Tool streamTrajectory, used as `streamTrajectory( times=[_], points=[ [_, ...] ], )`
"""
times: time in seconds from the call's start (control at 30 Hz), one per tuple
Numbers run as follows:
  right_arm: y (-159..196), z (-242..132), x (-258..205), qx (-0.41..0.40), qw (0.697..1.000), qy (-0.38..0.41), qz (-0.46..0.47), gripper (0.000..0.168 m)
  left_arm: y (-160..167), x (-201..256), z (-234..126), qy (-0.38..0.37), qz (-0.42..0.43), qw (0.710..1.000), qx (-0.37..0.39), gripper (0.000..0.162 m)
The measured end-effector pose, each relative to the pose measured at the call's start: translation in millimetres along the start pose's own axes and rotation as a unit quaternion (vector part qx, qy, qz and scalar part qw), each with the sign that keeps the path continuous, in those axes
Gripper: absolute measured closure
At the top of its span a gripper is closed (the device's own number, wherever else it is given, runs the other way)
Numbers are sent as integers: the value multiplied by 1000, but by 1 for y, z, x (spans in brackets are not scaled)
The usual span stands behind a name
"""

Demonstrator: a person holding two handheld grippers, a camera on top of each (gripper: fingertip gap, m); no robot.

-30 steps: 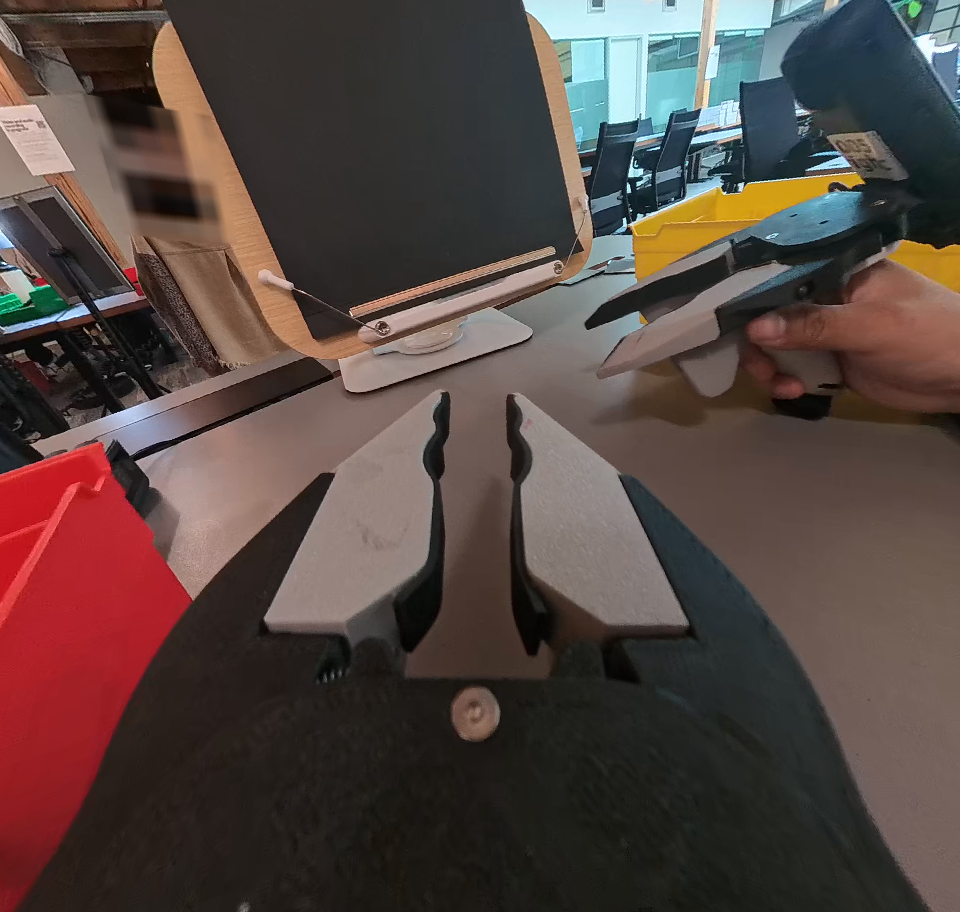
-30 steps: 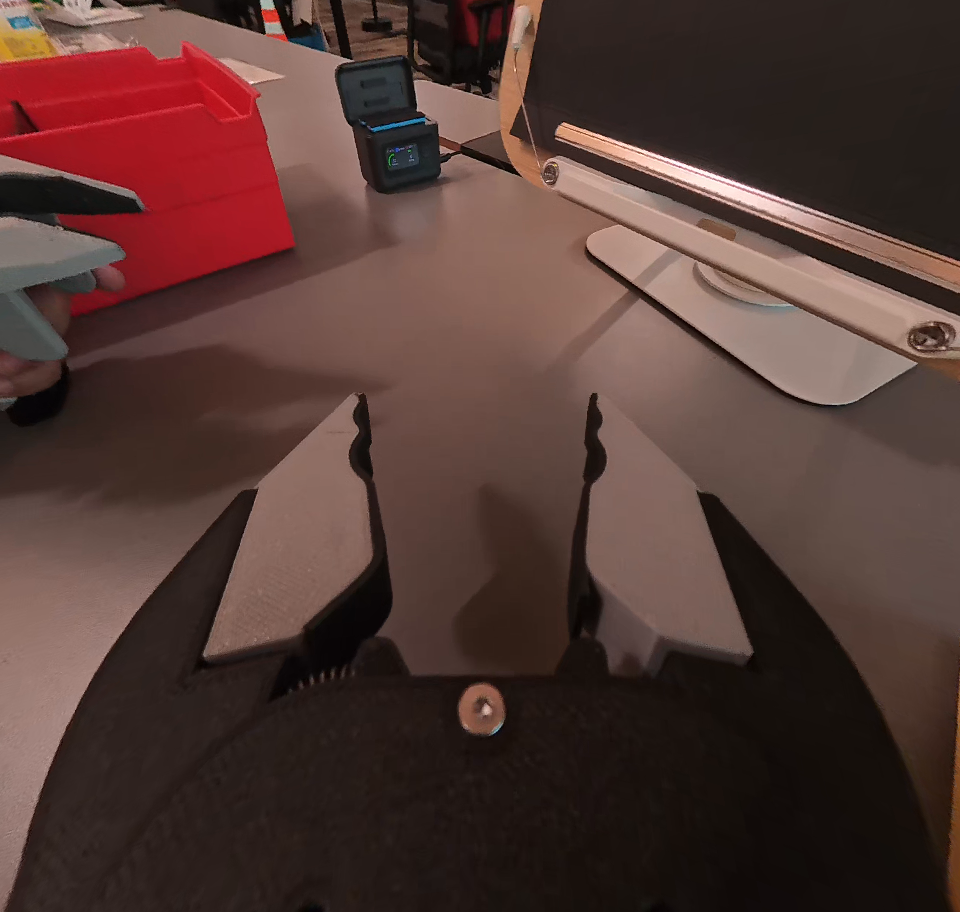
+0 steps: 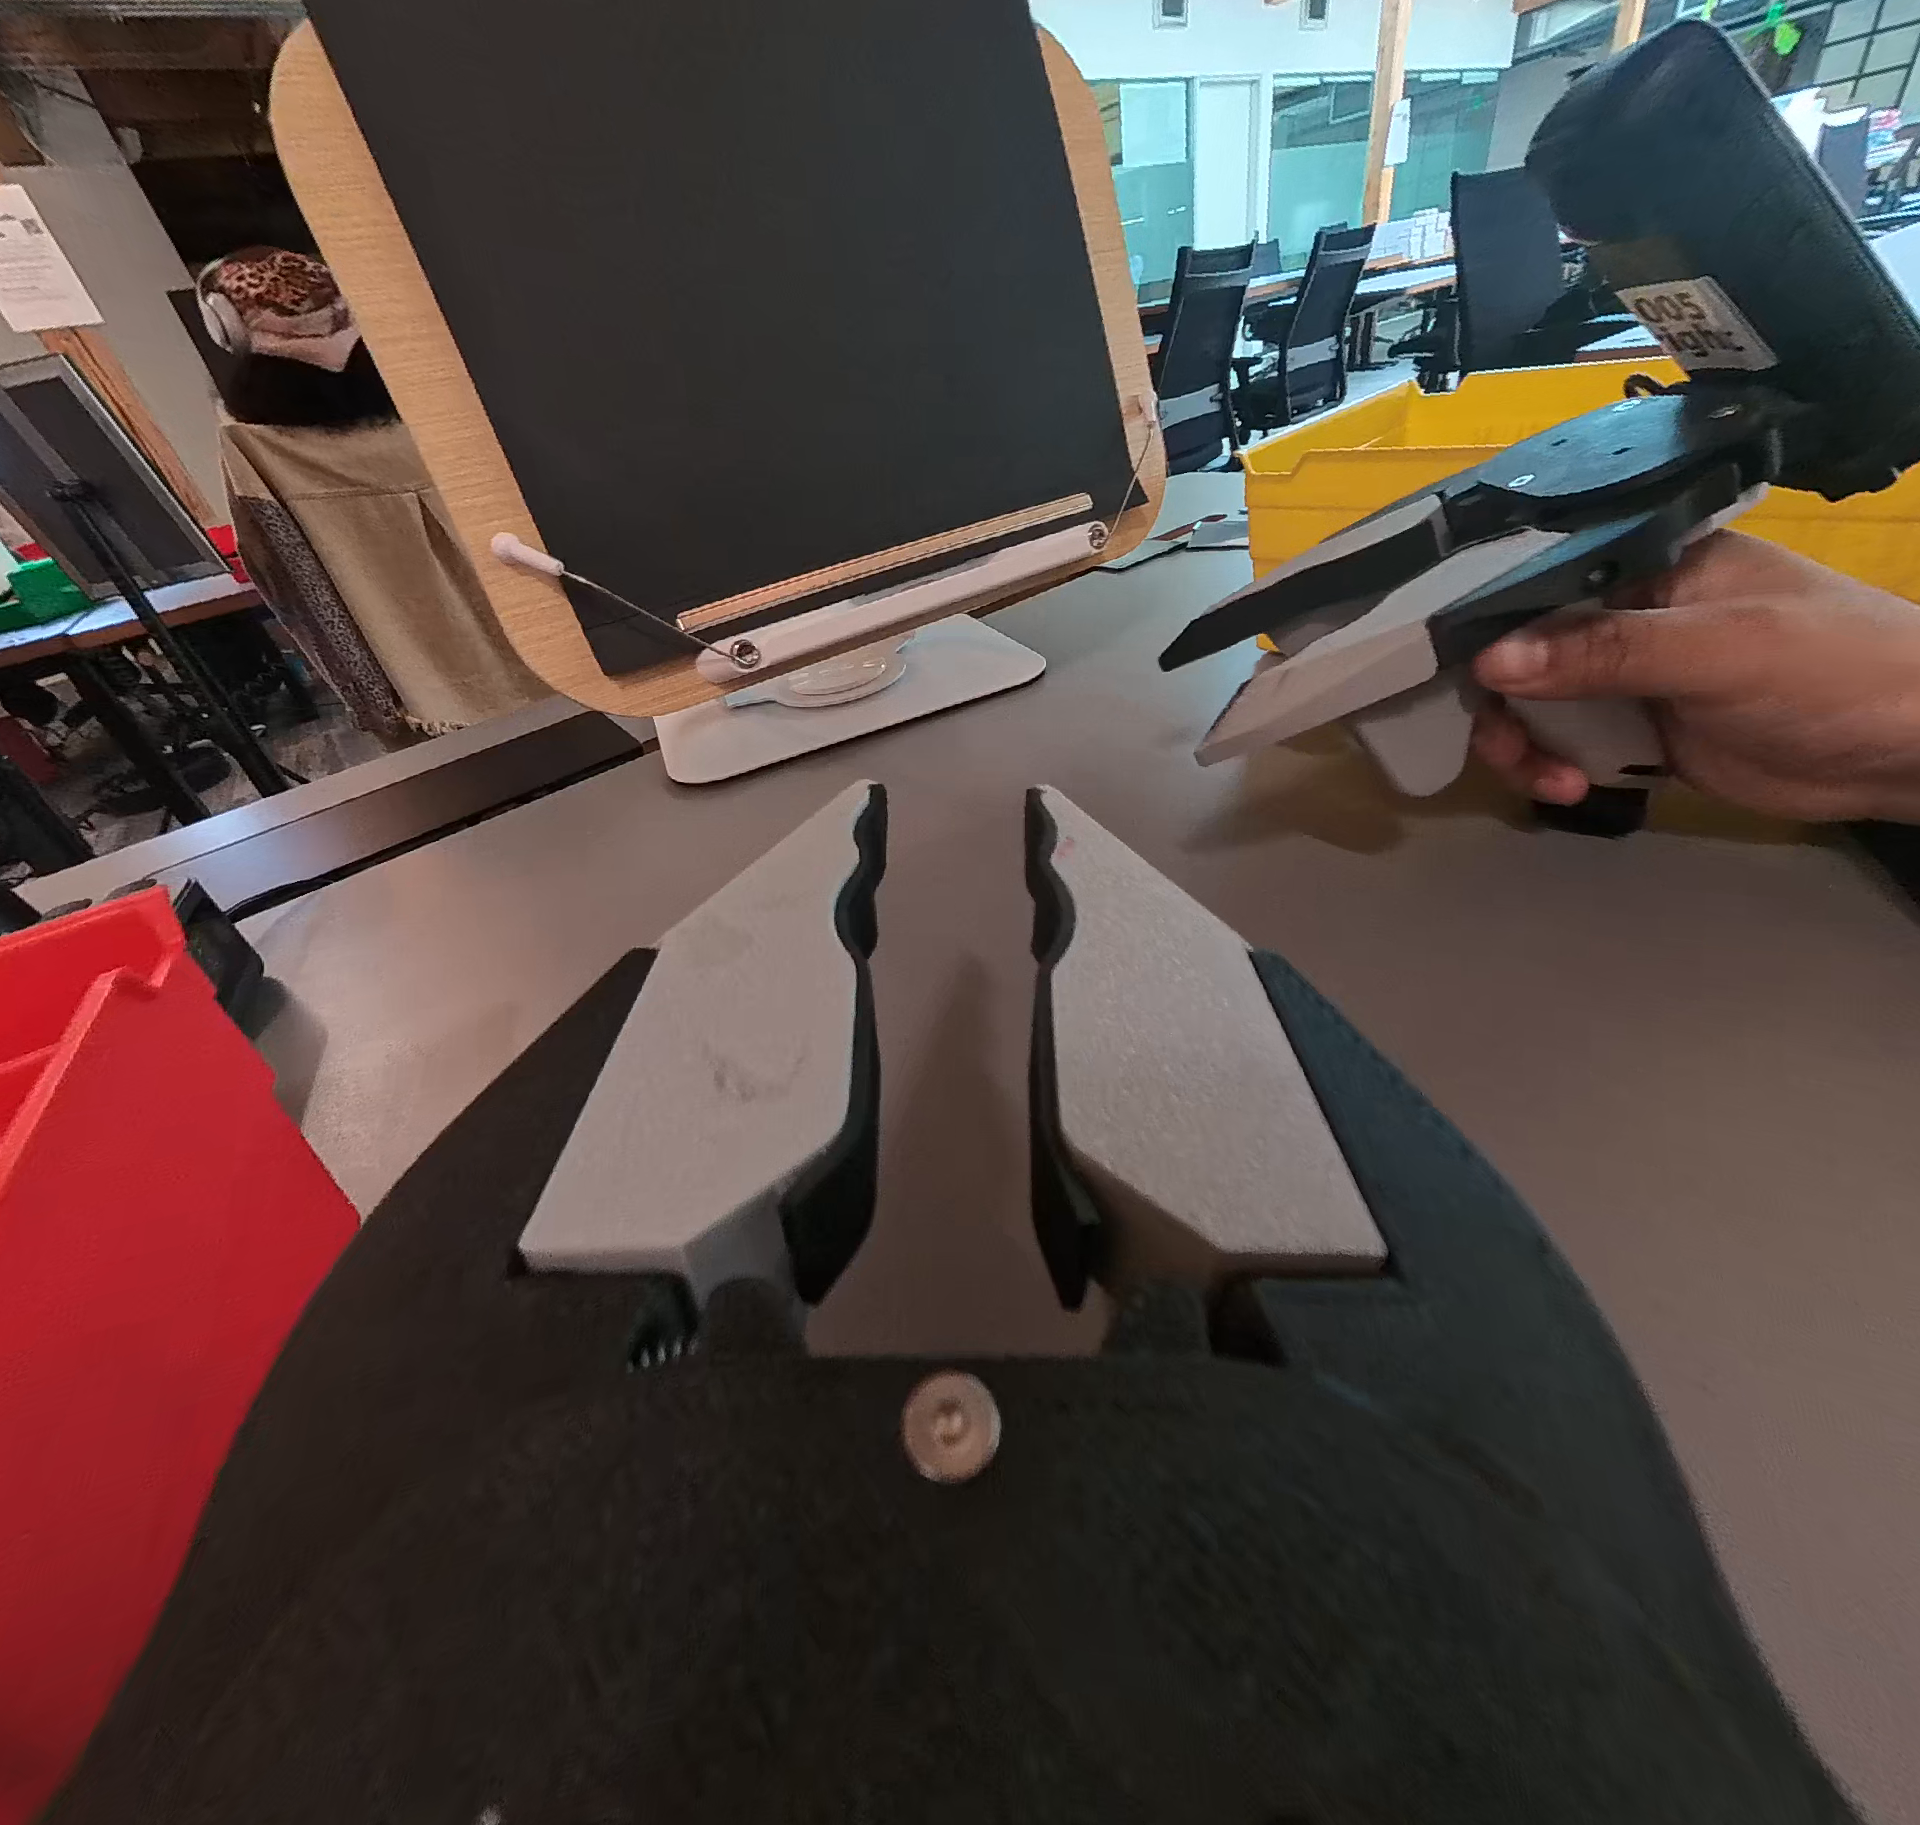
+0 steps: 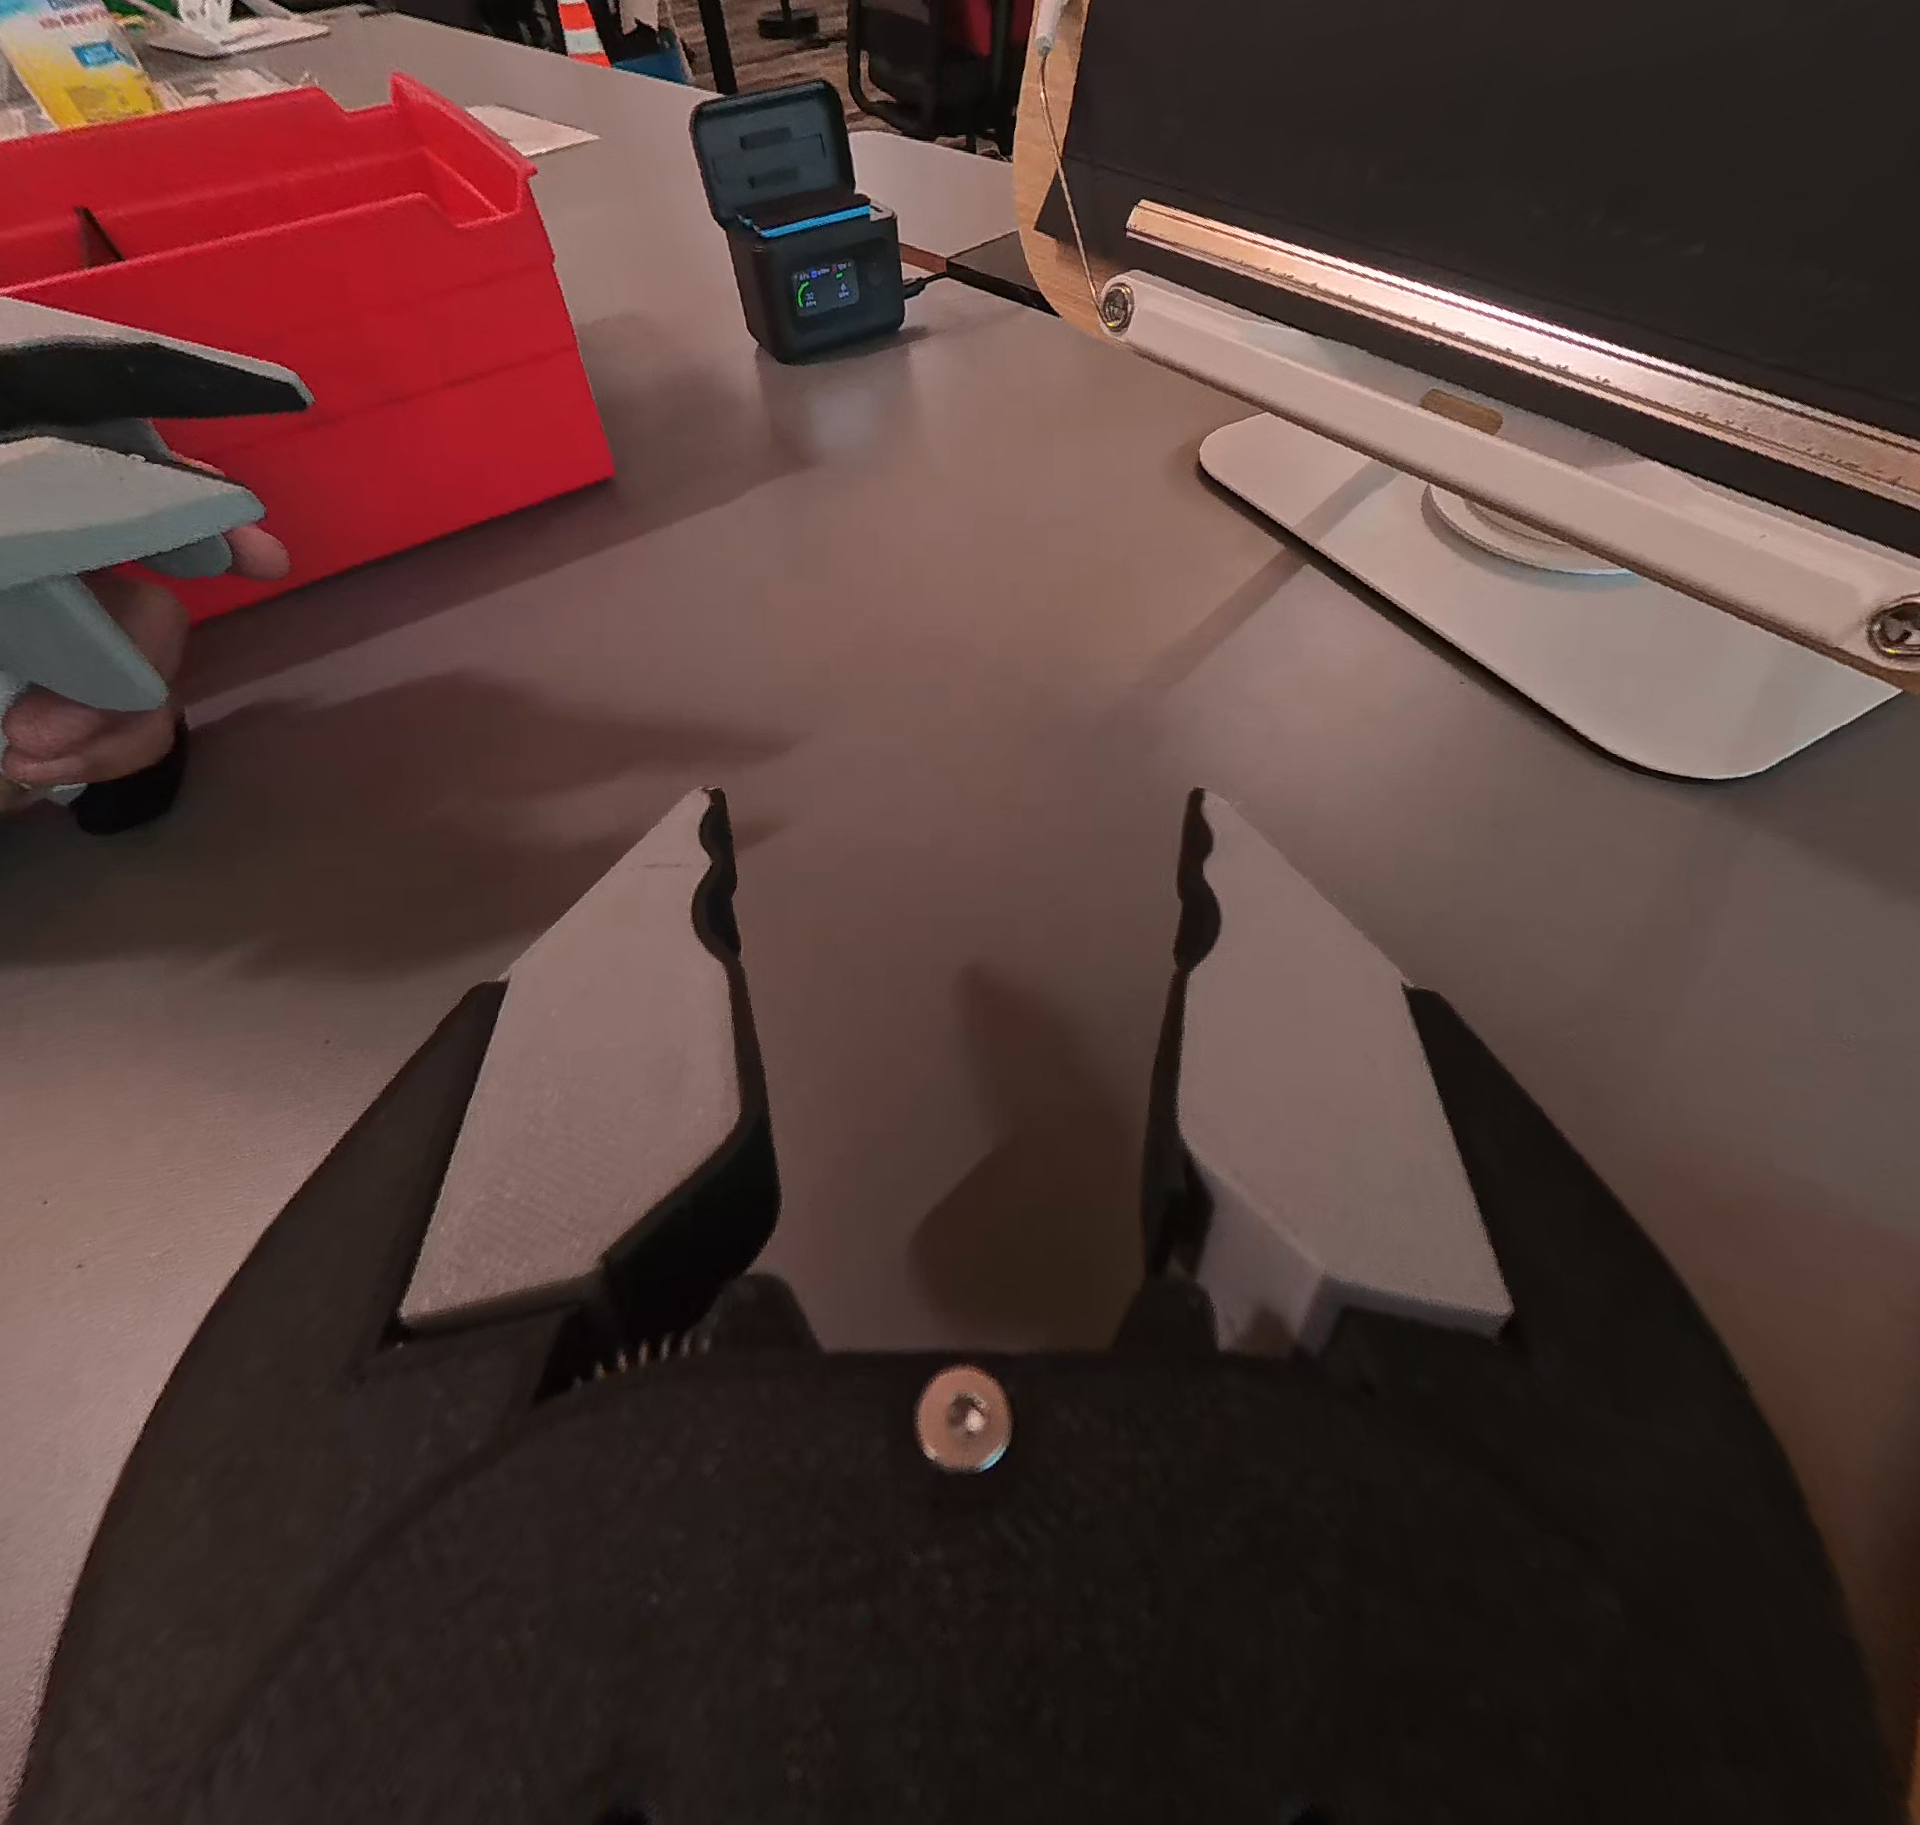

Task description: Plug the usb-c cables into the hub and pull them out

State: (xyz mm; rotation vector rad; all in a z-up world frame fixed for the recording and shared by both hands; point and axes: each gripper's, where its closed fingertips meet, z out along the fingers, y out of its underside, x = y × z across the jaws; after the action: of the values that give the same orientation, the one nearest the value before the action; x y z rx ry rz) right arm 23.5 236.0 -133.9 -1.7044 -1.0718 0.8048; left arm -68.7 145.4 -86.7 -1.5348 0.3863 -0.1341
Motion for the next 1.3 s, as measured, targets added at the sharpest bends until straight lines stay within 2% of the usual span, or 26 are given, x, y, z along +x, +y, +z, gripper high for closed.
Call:
streamTrajectory(
  times=[0.1,0.27,0.33,0.37,0.43,0.5,0.6,0.67,0.73,0.83,0.9,1.03,1.17,1.3],
  points=[
    [1,1,-1,-6,1000,0,-4,85,0,4,0,9,5,1000,1,137],
    [2,1,3,-6,1000,7,6,76,-2,7,0,18,2,1000,4,137],
    [2,1,4,-7,1000,4,13,74,-6,13,0,35,-30,999,17,137],
    [2,1,4,-8,1000,3,16,74,-6,18,0,52,-53,997,13,135],
    [2,1,4,-7,1000,1,18,74,-6,30,-2,83,-82,993,-19,121],
    [2,1,3,-7,1000,1,15,75,-32,37,-14,104,-77,992,-6,119],
    [3,2,1,-13,1000,2,6,76,-98,27,-41,110,-29,992,61,124],
    [4,2,-1,-16,1000,0,2,76,-134,3,-57,108,-13,991,72,122],
    [5,3,-3,-17,1000,-2,-1,76,-149,-39,-66,84,4,996,41,119],
    [5,3,-4,-19,1000,-3,-3,77,-135,-102,-79,50,-4,998,-46,112],
    [5,3,-5,-20,1000,-5,-2,78,-113,-123,-87,58,-10,991,-117,109],
    [7,4,-5,-26,1000,-4,-5,80,-60,-168,-103,3,33,973,-230,111],
    [6,3,-4,-21,1000,-2,-3,81,-23,-179,-115,2,7,956,-294,112],
    [6,3,-4,-20,1000,-4,4,82,-9,-172,-128,35,-1,947,-320,115]
  ],
)
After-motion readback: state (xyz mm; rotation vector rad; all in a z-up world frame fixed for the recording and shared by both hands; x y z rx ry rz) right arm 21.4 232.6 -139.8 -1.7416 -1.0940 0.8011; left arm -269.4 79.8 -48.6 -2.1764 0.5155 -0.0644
